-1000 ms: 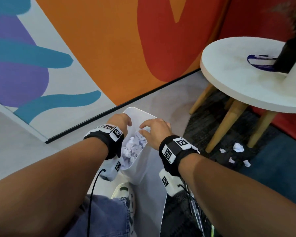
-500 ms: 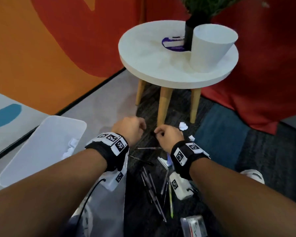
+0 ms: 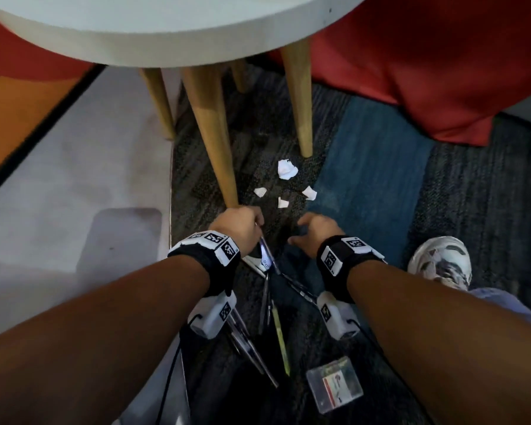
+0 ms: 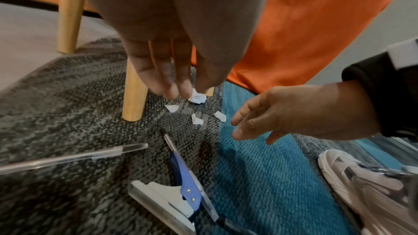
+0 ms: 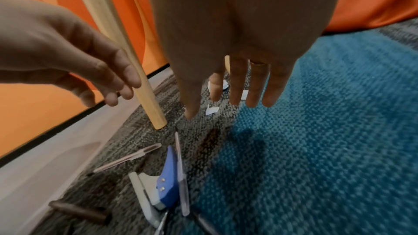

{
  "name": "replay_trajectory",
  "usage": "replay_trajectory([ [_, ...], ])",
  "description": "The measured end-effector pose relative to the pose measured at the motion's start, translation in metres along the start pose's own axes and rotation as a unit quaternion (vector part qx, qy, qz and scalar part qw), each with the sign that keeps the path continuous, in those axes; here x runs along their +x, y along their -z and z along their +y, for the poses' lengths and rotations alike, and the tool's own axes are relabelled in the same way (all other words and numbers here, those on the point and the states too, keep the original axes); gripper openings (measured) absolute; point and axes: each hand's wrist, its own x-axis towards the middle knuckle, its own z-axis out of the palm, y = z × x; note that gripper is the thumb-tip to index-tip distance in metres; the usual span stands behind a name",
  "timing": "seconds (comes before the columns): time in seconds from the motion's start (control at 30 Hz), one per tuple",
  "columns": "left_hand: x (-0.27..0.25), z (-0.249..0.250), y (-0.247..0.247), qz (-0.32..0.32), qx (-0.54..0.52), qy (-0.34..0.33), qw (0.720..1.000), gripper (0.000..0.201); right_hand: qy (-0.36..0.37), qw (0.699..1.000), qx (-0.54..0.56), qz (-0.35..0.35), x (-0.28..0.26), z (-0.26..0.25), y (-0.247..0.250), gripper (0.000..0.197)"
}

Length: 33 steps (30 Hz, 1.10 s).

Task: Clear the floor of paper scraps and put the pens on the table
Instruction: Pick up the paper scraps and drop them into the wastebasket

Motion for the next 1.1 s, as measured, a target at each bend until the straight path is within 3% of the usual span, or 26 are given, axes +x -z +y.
replay_trajectory([
  [0.23,0.055,-0.008,-0.024,0.010,-0.022,0.008,1.000,0.015,0.017,0.998,0.010,0.067,0.044,0.000,-0.011,0.062],
  [0.47,0.099,-0.007,-0.032,0.029,0.005,-0.008,1.000,0.033,0.007,0.994,0.003,0.107,0.079,-0.007,-0.009,0.080],
  [0.63,0.122,-0.008,-0.040,0.042,0.038,-0.033,0.998,0.048,-0.008,0.997,0.009,0.076,0.100,-0.021,-0.012,0.071],
  [0.77,0.134,-0.011,-0.039,-0.035,0.083,-0.029,0.996,0.058,0.033,0.996,-0.067,0.043,0.109,-0.026,-0.020,0.069],
  [0.87,0.136,-0.015,-0.038,-0.052,0.123,-0.028,0.991,0.048,0.081,0.987,-0.134,0.027,0.111,-0.028,-0.027,0.056],
  [1.1,0.135,-0.017,-0.040,-0.048,0.149,-0.054,0.986,0.028,0.135,0.986,-0.098,0.003,0.111,-0.024,-0.027,0.032],
])
